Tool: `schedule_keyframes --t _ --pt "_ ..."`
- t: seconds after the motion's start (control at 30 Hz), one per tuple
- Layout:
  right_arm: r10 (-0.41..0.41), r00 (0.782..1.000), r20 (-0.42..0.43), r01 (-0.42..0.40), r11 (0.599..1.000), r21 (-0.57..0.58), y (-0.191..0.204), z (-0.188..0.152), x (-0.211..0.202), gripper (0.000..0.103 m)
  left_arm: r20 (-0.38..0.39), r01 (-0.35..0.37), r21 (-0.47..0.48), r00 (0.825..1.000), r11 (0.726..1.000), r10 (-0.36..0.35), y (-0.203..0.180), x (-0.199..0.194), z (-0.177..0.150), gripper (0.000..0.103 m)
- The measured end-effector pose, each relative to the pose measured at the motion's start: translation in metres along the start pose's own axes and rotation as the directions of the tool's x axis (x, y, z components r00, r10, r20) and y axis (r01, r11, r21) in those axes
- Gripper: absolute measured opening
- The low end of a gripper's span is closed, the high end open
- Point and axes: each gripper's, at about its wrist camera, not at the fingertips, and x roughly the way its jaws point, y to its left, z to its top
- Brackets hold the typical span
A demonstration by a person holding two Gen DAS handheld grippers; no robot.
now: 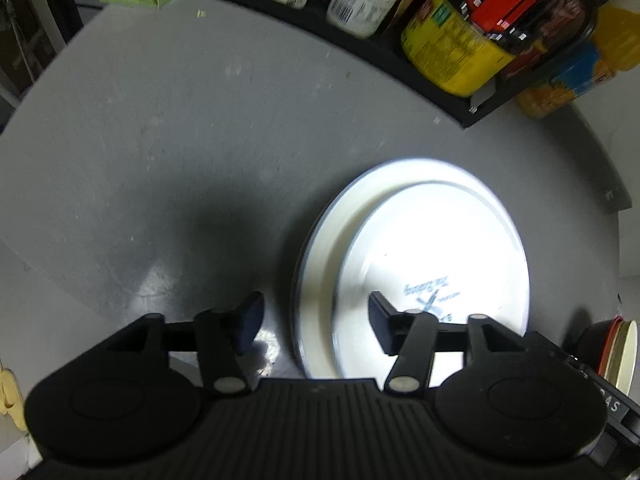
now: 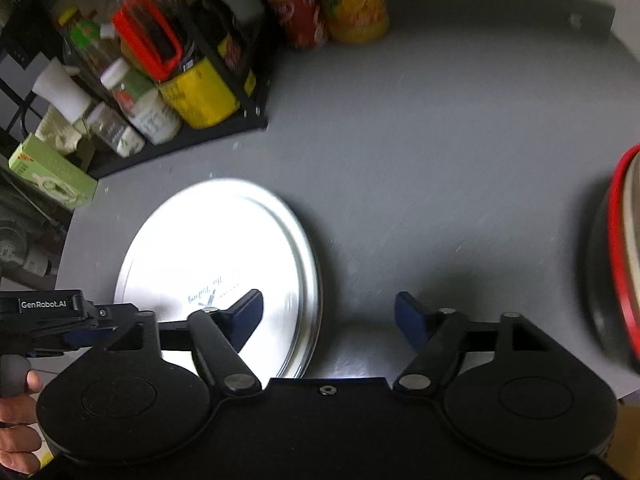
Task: Organize plates and bowls
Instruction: 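Move both open grippers from the plate stack toward the nested bowls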
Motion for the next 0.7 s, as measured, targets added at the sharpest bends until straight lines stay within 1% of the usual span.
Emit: schedule_keyframes --t 0.03,0.07,0.1,0.13,0.2,0.3,0.4,0.47,0.57,0.7 --pt "0.005 1.0 0.018 -0.005 1.0 -0.001 -0.001 0.001 -0.005 0.086 0.009 -0.001 0.001 1.0 1.0 0.001 -0.001 -0.004 0.0 0.063" --pt "0.011 0.999 0.036 -0.011 1.0 -0.003 -0.003 0.003 -0.009 0.091 0.013 -0.006 -0.002 1.0 1.0 0.006 -0.003 -0.006 0.0 0.065" --pt "0.019 0.998 0.053 -0.019 1.0 -0.005 -0.005 0.004 -0.014 0.094 0.014 -0.009 -0.006 1.0 1.0 0.009 -0.007 -0.007 0.001 0.067" --pt "0.028 0.997 0.065 -0.028 1.0 -0.009 -0.007 0.005 -0.019 0.096 0.017 -0.008 -0.009 1.0 1.0 0.008 -0.009 -0.01 0.001 0.068" --pt "0.052 0.996 0.078 -0.05 0.998 -0.032 -0.009 0.007 -0.028 0.101 0.032 -0.001 -0.008 0.999 1.0 0.001 -0.017 -0.016 -0.002 0.07" --pt "0.086 0.993 0.08 -0.08 0.994 -0.076 -0.012 0.01 -0.042 0.102 0.056 0.005 0.026 0.998 1.0 -0.007 -0.032 -0.027 -0.012 0.074" --pt "0.113 0.986 0.122 -0.1 0.989 -0.109 -0.017 0.011 -0.061 0.103 0.072 0.007 0.032 0.997 0.999 -0.01 -0.047 -0.04 -0.025 0.08" --pt "0.115 0.982 0.148 -0.1 0.99 -0.103 -0.024 0.011 -0.073 0.103 0.09 0.015 0.063 0.996 0.998 -0.02 -0.058 -0.048 -0.034 0.083" --pt "0.135 0.974 0.181 -0.119 0.988 -0.094 -0.037 0.014 -0.089 0.103 0.114 0.012 0.111 0.993 0.994 -0.025 -0.077 -0.057 -0.044 0.084" --pt "0.127 0.965 0.228 -0.109 0.99 -0.087 -0.054 0.015 -0.106 0.103 0.137 0.041 0.117 0.989 0.992 -0.057 -0.097 -0.064 -0.054 0.084"
